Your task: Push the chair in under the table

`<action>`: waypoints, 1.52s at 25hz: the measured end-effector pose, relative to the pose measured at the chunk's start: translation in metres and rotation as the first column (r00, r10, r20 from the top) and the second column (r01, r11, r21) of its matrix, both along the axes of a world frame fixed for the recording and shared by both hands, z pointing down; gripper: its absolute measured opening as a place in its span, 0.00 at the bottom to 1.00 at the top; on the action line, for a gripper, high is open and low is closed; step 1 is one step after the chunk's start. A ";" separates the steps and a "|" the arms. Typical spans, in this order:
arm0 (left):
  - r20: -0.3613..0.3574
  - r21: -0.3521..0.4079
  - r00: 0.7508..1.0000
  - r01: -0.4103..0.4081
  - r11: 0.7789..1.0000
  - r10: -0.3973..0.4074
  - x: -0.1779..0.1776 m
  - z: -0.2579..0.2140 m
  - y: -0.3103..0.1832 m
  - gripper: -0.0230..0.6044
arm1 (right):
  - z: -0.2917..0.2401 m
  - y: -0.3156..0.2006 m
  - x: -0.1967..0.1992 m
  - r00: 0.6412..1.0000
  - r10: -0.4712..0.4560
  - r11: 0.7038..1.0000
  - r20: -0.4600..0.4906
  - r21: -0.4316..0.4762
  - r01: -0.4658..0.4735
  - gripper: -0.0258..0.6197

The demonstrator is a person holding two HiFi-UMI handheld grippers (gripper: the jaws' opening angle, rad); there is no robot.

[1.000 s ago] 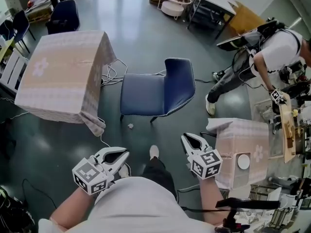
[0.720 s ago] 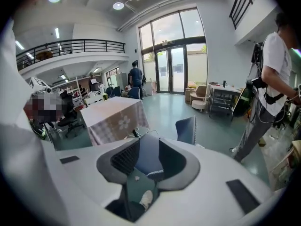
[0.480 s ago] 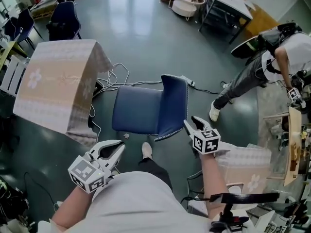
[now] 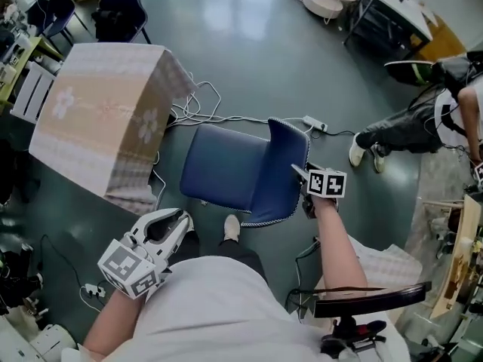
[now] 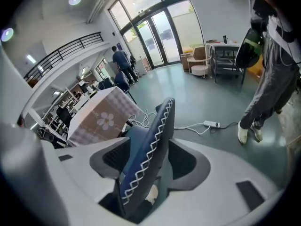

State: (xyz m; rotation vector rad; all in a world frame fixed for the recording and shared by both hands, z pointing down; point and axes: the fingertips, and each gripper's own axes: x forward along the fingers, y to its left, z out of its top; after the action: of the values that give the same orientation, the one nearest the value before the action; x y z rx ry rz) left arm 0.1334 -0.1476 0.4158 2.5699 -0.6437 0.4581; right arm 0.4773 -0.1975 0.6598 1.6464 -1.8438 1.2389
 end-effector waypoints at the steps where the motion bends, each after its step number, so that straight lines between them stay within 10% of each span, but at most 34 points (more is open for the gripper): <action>1: -0.001 0.001 1.000 0.012 1.000 -0.012 -0.002 0.000 -0.004 0.12 | 0.008 -0.001 0.002 1.000 0.010 0.999 0.012 -0.033 -0.009 0.43; 16: -0.037 0.001 0.994 0.104 0.995 -0.104 -0.052 0.005 -0.054 0.12 | 0.034 -0.002 -0.012 0.947 0.315 0.938 0.060 -0.169 -0.302 0.15; 38: -0.054 -0.019 0.987 0.152 0.988 -0.152 -0.152 0.009 -0.077 0.12 | 0.034 -0.072 -0.160 0.916 0.357 0.929 0.182 -0.168 -0.329 0.14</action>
State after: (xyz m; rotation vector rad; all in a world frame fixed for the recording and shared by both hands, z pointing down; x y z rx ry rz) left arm -0.0184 -0.2247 0.4249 2.4872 -0.8063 0.3386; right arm 0.3177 -0.2692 0.6938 1.8809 -1.5803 1.7045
